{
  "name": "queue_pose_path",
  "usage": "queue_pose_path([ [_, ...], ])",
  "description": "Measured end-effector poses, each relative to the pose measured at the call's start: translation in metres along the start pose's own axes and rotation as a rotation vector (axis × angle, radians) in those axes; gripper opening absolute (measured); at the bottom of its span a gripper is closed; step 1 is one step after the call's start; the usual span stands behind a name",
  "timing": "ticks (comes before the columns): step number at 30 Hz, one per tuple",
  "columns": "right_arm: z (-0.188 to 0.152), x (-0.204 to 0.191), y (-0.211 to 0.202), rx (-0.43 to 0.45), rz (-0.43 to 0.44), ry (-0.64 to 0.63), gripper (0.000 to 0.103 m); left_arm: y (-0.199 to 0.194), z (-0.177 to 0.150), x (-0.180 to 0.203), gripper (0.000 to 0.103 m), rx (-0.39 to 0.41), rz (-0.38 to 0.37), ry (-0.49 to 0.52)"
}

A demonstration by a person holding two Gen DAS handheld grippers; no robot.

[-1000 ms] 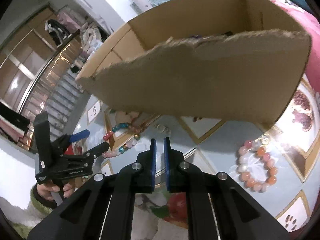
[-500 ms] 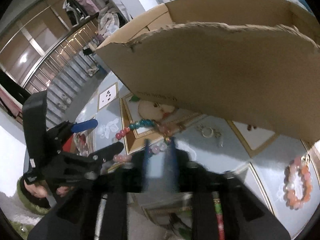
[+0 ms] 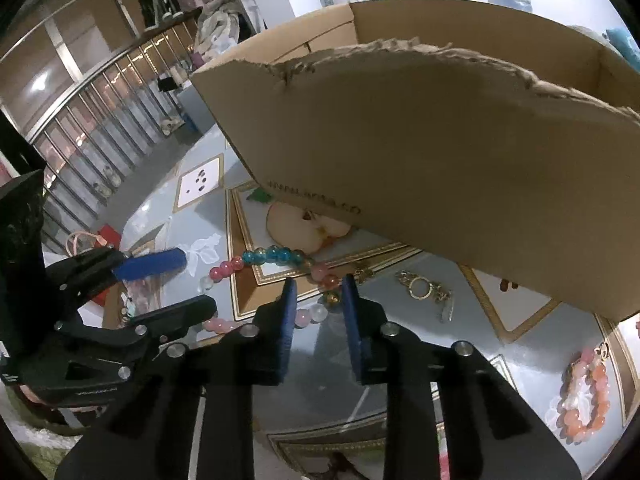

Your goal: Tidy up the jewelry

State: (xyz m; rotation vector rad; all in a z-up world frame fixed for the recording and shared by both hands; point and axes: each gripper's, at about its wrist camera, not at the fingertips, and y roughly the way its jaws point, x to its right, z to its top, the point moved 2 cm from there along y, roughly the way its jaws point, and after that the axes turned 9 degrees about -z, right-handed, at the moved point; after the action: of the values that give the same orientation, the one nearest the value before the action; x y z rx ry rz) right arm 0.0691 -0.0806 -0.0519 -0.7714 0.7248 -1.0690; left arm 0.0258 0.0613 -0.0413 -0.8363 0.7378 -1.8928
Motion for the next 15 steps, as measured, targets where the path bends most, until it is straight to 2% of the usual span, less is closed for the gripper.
queue_pose_path([
  [2, -0.001, -0.001, 0.002, -0.007, -0.002, 0.001, 0.014, 0.002, 0.000, 0.002, 0.040, 0.003, -0.008, -0.003],
  [7, -0.008, -0.004, -0.002, -0.041, 0.041, 0.008, 0.012, 0.006, 0.002, 0.002, 0.023, -0.003, -0.024, -0.005],
  [15, -0.006, -0.005, 0.000, -0.025, 0.017, -0.001, 0.012, 0.011, 0.005, 0.009, 0.022, -0.015, 0.016, 0.035],
])
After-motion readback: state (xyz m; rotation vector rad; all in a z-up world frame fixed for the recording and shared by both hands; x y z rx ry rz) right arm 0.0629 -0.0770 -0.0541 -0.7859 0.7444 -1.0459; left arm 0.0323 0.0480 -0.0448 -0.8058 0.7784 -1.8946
